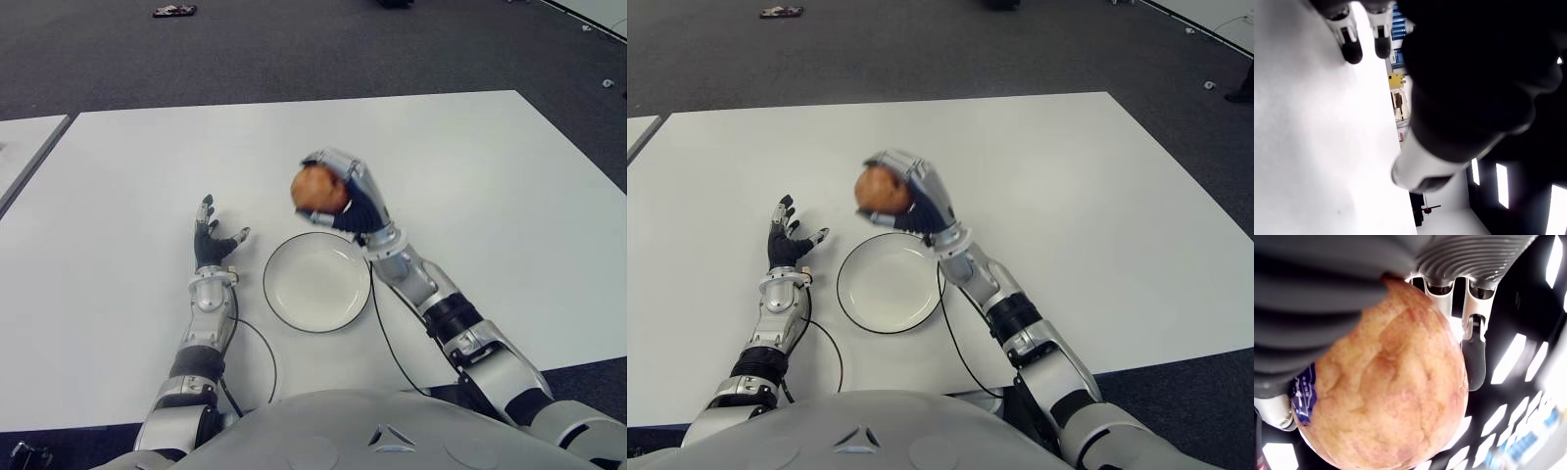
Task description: Put the apples into the plate.
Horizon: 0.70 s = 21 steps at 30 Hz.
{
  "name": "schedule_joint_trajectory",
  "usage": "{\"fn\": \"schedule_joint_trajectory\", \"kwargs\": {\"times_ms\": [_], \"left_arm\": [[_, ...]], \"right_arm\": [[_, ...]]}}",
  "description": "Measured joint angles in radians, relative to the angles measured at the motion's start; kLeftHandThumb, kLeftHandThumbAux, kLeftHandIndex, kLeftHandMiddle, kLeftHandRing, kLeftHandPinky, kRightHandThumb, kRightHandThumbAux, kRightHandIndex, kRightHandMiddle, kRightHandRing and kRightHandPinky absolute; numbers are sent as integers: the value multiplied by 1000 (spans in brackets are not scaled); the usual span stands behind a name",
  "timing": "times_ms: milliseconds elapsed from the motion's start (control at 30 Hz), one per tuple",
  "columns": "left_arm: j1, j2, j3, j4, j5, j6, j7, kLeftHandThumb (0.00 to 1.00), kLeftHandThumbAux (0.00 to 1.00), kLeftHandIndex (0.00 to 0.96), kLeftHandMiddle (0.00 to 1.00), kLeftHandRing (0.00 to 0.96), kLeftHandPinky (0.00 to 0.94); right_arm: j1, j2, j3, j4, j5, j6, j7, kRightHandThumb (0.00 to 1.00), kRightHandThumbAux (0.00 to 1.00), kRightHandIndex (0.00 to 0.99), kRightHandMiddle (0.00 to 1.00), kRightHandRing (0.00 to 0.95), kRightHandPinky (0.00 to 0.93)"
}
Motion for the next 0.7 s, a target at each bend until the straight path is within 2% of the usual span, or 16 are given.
{"fn": "schedule_joint_trajectory", "kwargs": {"times_ms": [200, 400, 700], "left_arm": [[-3, 0, 0, 10, 2, -14, 0, 122, 529, 0, 0, 0, 27], [-5, 3, 2, 18, 2, -23, 0, 125, 550, 0, 0, 0, 19], [-21, 7, 11, 43, -1, -23, -6, 127, 572, 0, 0, 0, 6]], "right_arm": [[11, -39, 25, 14, -47, -61, 44, 851, 679, 396, 539, 842, 840], [42, -74, 62, 17, -82, -87, 108, 853, 678, 397, 538, 840, 845], [69, -77, 107, 24, -93, -95, 206, 854, 678, 398, 539, 839, 827]]}}
